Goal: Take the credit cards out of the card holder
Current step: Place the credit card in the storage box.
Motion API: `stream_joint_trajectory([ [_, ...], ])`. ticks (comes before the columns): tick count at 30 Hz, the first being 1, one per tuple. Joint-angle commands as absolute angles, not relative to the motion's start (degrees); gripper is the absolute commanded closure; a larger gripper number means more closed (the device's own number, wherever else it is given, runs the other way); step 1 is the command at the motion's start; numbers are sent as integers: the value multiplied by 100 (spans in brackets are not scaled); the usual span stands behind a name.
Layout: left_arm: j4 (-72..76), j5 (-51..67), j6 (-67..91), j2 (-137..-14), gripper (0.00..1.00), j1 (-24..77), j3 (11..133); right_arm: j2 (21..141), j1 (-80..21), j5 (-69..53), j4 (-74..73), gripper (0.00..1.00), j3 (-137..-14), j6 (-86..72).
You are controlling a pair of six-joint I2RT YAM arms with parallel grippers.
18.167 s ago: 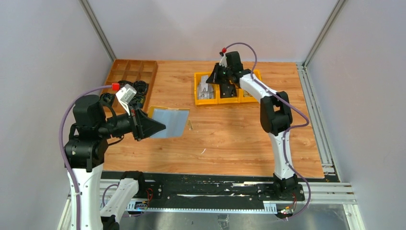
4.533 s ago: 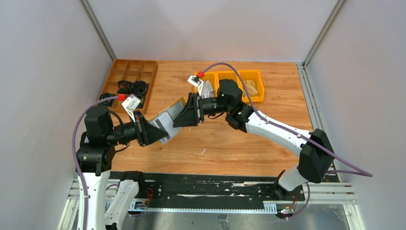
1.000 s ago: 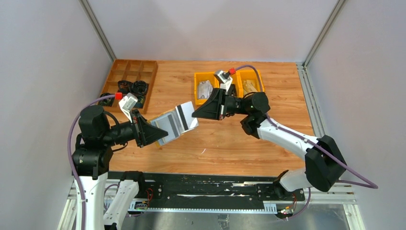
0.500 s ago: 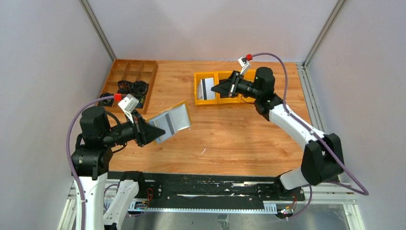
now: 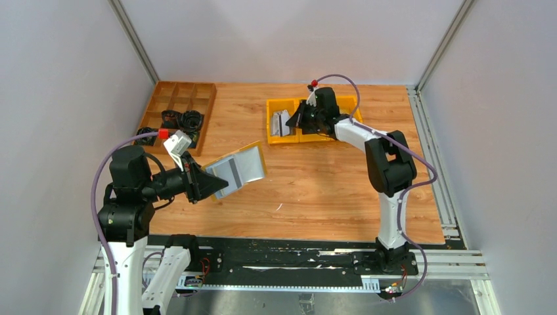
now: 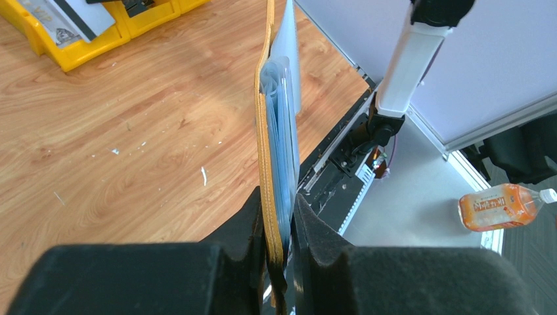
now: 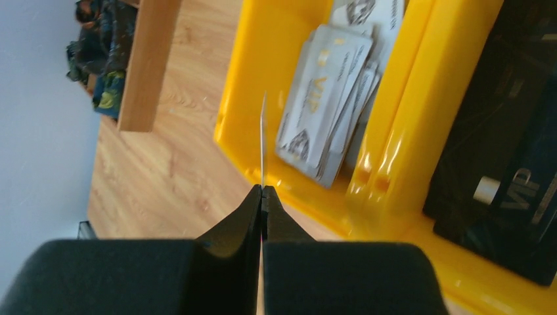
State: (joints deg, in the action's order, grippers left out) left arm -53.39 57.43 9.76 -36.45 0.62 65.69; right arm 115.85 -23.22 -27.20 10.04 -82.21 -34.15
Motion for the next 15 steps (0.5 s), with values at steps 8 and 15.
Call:
stream_joint_trajectory([
  [8, -5344, 6035, 823, -3731, 100, 79, 6535, 12775, -2405, -2401, 765, 97, -9857, -3386],
  [15, -5335, 6263, 783, -3728, 100, 79, 6487, 11505, -2475, -2869, 1538, 43, -9100, -3630],
])
